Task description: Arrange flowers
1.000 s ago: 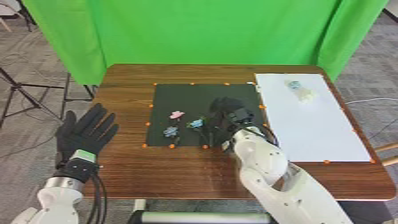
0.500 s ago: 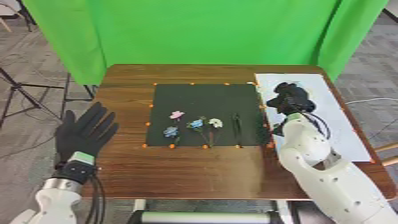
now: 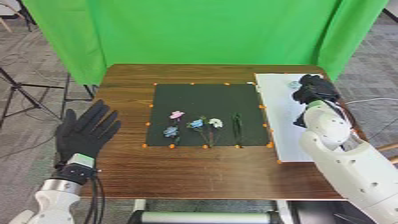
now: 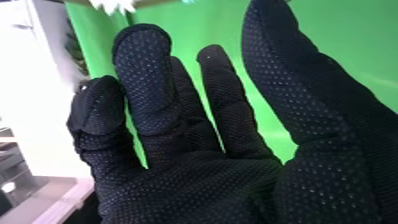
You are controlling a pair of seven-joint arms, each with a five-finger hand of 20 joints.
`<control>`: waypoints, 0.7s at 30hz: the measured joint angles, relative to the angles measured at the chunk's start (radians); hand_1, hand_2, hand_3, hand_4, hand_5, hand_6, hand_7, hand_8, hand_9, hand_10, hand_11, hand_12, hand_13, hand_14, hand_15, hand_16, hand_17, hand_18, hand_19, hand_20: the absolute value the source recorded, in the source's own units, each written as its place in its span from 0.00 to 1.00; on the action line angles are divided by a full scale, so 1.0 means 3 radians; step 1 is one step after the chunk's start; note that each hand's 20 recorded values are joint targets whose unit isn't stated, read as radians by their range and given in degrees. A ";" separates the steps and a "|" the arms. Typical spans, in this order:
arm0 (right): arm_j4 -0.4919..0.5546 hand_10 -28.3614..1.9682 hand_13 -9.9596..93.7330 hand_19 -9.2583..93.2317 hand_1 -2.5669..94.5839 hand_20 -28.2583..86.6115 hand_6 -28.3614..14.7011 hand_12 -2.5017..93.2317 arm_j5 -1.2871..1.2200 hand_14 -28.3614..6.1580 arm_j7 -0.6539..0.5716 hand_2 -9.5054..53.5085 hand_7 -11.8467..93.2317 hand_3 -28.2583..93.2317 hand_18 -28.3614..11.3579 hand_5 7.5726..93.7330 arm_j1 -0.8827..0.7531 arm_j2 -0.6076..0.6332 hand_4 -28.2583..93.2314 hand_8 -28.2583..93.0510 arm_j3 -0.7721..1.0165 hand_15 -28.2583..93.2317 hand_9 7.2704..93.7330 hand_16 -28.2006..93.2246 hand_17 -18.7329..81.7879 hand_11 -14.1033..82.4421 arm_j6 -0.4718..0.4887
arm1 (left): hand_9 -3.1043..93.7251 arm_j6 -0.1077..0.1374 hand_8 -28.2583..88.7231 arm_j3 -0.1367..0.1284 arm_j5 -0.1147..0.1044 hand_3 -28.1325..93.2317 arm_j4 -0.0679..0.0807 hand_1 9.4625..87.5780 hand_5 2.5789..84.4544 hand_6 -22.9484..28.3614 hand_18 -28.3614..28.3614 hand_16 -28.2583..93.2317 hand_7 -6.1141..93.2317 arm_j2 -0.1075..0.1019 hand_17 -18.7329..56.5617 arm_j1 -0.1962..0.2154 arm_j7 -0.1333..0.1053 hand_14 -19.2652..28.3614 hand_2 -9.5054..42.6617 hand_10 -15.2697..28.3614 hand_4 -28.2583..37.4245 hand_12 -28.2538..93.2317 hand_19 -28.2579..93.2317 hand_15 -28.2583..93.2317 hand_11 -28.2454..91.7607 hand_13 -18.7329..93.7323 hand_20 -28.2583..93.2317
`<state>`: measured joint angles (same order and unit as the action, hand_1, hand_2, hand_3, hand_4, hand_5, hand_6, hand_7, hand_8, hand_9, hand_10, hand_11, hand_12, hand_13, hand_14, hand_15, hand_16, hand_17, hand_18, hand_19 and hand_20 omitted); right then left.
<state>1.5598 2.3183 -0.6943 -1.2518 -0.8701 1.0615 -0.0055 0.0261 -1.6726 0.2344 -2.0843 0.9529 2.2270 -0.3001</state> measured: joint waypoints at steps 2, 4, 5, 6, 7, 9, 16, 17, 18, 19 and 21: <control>-0.0121 0.49 0.72 0.94 0.48 0.57 0.53 0.12 -0.0037 0.48 0.0002 0.00 0.24 0.89 0.12 0.43 0.0101 0.0000 0.00 0.13 -0.0056 0.77 0.38 0.44 0.55 0.25 0.0138 | 0.38 -0.0003 0.16 0.0002 0.0007 0.77 0.0001 0.21 0.45 0.56 0.73 0.17 0.24 0.0000 0.16 -0.0002 0.0000 0.68 0.49 0.60 0.00 0.31 0.48 0.48 0.37 0.37 0.30; -0.0201 0.49 0.72 0.94 0.48 0.57 0.53 0.11 -0.0074 0.48 0.0003 0.00 0.24 0.89 0.12 0.42 0.0166 0.0000 0.00 0.13 -0.0074 0.77 0.38 0.44 0.55 0.26 0.0229 | 0.38 -0.0004 0.16 0.0003 0.0013 0.77 0.0001 0.21 0.45 0.56 0.73 0.17 0.23 0.0000 0.16 -0.0002 -0.0001 0.68 0.49 0.60 0.00 0.31 0.48 0.48 0.37 0.37 0.30; -0.0224 0.49 0.72 0.94 0.48 0.57 0.53 0.11 -0.0088 0.49 0.0003 0.00 0.24 0.89 0.12 0.42 0.0184 0.0001 0.00 0.13 -0.0075 0.77 0.38 0.44 0.55 0.26 0.0239 | 0.38 -0.0004 0.16 0.0003 0.0016 0.77 0.0001 0.21 0.45 0.56 0.73 0.17 0.23 0.0000 0.16 -0.0002 -0.0003 0.68 0.49 0.60 0.00 0.31 0.48 0.48 0.37 0.37 0.30; -0.0237 0.49 0.72 0.94 0.49 0.57 0.53 0.11 -0.0098 0.49 0.0003 0.00 0.24 0.89 0.12 0.42 0.0196 0.0003 0.00 0.13 -0.0075 0.77 0.37 0.44 0.55 0.26 0.0240 | 0.38 -0.0003 0.16 0.0003 0.0017 0.77 0.0001 0.21 0.45 0.56 0.73 0.17 0.23 0.0000 0.16 -0.0002 -0.0005 0.68 0.49 0.60 0.00 0.31 0.48 0.48 0.37 0.37 0.30; -0.0242 0.49 0.72 0.94 0.49 0.57 0.53 0.11 -0.0105 0.49 0.0002 0.00 0.24 0.89 0.12 0.42 0.0201 0.0007 0.00 0.13 -0.0075 0.77 0.37 0.44 0.55 0.26 0.0240 | 0.38 -0.0003 0.16 0.0003 0.0017 0.77 0.0000 0.21 0.45 0.56 0.73 0.17 0.23 0.0000 0.16 -0.0002 -0.0008 0.68 0.49 0.60 0.00 0.31 0.48 0.48 0.37 0.37 0.30; -0.0242 0.49 0.72 0.94 0.49 0.57 0.54 0.11 -0.0120 0.49 0.0000 0.00 0.24 0.89 0.12 0.43 0.0202 0.0015 0.00 0.13 -0.0072 0.77 0.37 0.44 0.55 0.27 0.0239 | 0.38 -0.0002 0.16 0.0003 0.0017 0.77 -0.0001 0.21 0.45 0.56 0.73 0.17 0.23 -0.0003 0.16 -0.0002 -0.0011 0.68 0.49 0.60 0.00 0.31 0.48 0.48 0.37 0.37 0.30; -0.0362 0.63 0.72 0.92 0.58 0.56 0.58 0.10 -0.0248 0.60 0.0059 0.00 0.26 0.84 0.15 0.42 0.0268 0.0032 0.00 0.12 -0.0125 0.70 0.39 0.51 0.54 0.28 0.0502 | 0.39 0.0041 0.16 0.0023 -0.0006 0.77 -0.0021 0.21 0.46 0.57 0.73 0.17 0.24 -0.0008 0.16 -0.0002 -0.0044 0.68 0.49 0.61 0.00 0.31 0.49 0.49 0.37 0.38 0.30; -0.0406 0.63 0.72 0.92 0.59 0.56 0.58 0.10 -0.0285 0.62 0.0093 0.00 0.26 0.84 0.15 0.42 0.0302 0.0041 0.00 0.12 -0.0165 0.69 0.39 0.52 0.53 0.28 0.0604 | 0.39 0.0078 0.16 0.0034 -0.0017 0.77 -0.0033 0.21 0.46 0.57 0.73 0.17 0.24 -0.0011 0.16 -0.0002 -0.0051 0.68 0.49 0.61 0.00 0.31 0.49 0.49 0.37 0.38 0.30; -0.0456 0.64 0.72 0.92 0.60 0.56 0.58 0.10 -0.0311 0.64 0.0123 0.00 0.26 0.84 0.15 0.42 0.0343 0.0052 0.00 0.12 -0.0219 0.68 0.40 0.53 0.53 0.28 0.0726 | 0.39 0.0131 0.16 0.0046 -0.0026 0.77 -0.0049 0.21 0.46 0.57 0.73 0.17 0.24 -0.0014 0.16 -0.0003 -0.0056 0.68 0.49 0.61 0.00 0.31 0.49 0.49 0.37 0.38 0.30; -0.0492 0.64 0.72 0.92 0.61 0.56 0.58 0.10 -0.0316 0.64 0.0142 0.00 0.26 0.83 0.15 0.42 0.0382 0.0060 0.00 0.12 -0.0266 0.68 0.40 0.53 0.53 0.28 0.0820 | 0.39 0.0181 0.15 0.0057 -0.0034 0.77 -0.0062 0.21 0.46 0.57 0.73 0.17 0.24 -0.0016 0.16 -0.0003 -0.0059 0.68 0.49 0.61 0.00 0.31 0.49 0.50 0.38 0.38 0.30; -0.0506 0.64 0.74 0.92 0.60 0.57 0.61 0.11 -0.0316 0.65 0.0146 0.03 0.28 0.84 0.16 0.46 0.0441 0.0065 0.00 0.11 -0.0288 0.67 0.47 0.54 0.54 0.28 0.0890 | 0.39 0.0241 0.15 0.0073 -0.0046 0.77 -0.0076 0.21 0.46 0.57 0.73 0.16 0.24 -0.0016 0.16 -0.0007 -0.0064 0.68 0.49 0.61 0.00 0.31 0.49 0.50 0.38 0.38 0.30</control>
<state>1.4079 2.2236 -0.6506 -1.1195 -0.8507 0.9751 0.2615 0.0982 -1.6505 0.2205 -2.1070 0.9480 2.2251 -0.3193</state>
